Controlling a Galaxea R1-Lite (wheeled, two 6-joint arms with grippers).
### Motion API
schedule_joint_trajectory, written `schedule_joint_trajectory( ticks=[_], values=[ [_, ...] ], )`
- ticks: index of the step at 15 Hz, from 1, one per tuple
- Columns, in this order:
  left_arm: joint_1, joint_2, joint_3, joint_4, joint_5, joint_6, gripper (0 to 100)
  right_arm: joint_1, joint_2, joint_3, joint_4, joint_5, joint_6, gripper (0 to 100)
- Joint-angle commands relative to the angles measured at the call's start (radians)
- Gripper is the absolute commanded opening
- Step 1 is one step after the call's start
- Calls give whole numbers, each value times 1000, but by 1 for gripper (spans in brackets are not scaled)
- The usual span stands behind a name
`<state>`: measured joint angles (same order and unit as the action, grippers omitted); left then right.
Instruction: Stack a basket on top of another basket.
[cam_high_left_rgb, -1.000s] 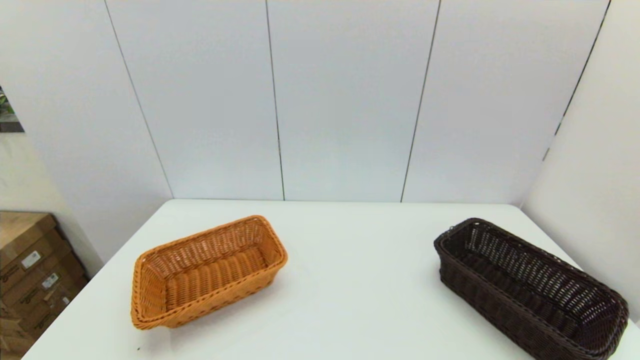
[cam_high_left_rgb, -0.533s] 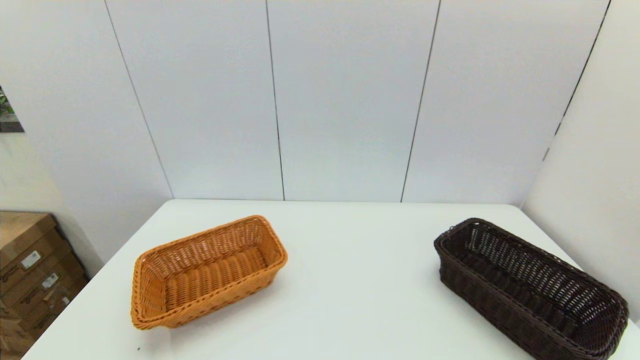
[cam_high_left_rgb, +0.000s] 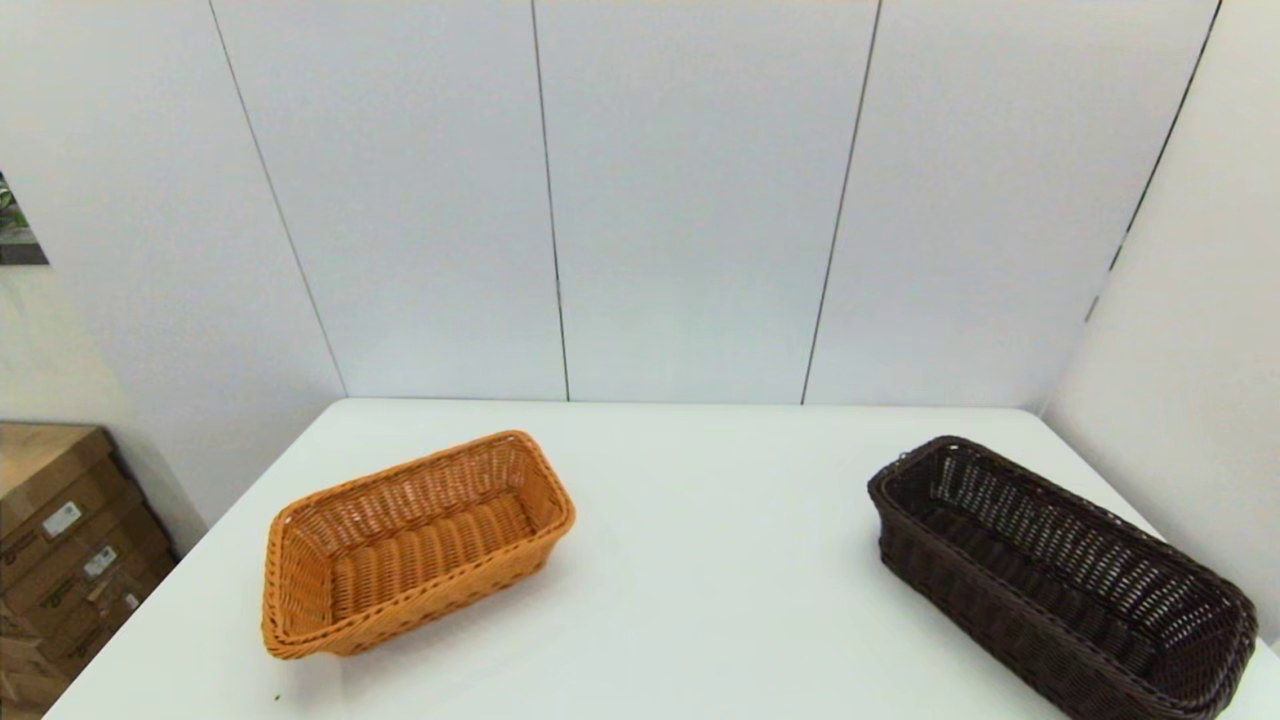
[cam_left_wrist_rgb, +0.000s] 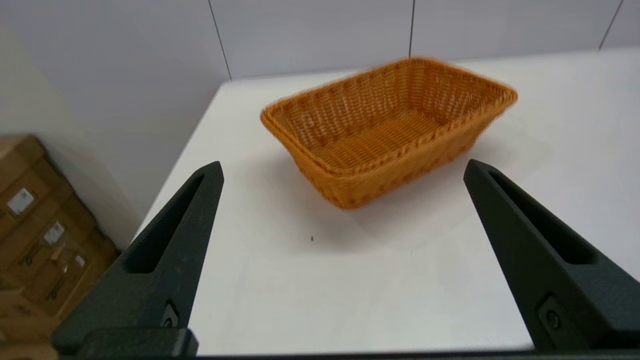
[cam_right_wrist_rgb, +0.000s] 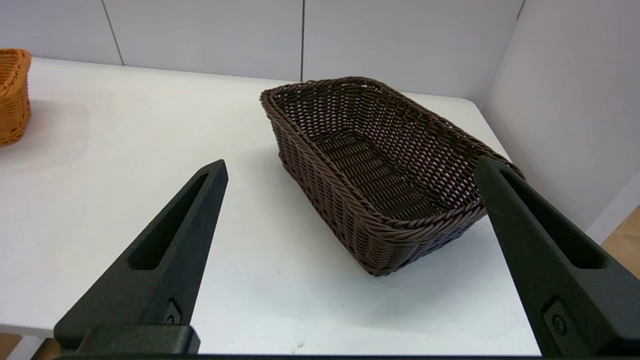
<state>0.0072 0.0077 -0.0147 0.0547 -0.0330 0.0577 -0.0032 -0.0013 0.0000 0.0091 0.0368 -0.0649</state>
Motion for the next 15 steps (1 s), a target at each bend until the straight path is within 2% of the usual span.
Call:
schedule_joint_trajectory(
  ticks=[1, 4, 7, 11, 15],
  values=[
    [-1, 52, -50, 65, -12, 19, 100, 0, 0, 0, 0, 0, -1, 100],
    [-6, 172, -166, 155, -22, 16, 100, 0, 0, 0, 0, 0, -1, 100],
    [-4, 459, -321, 159, -16, -1, 100, 0, 0, 0, 0, 0, -1, 100],
    [5, 867, -522, 160, 30, -127, 100, 0, 0, 0, 0, 0, -1, 100],
    [68, 1298, -703, 159, 38, -302, 100, 0, 0, 0, 0, 0, -1, 100]
  ],
)
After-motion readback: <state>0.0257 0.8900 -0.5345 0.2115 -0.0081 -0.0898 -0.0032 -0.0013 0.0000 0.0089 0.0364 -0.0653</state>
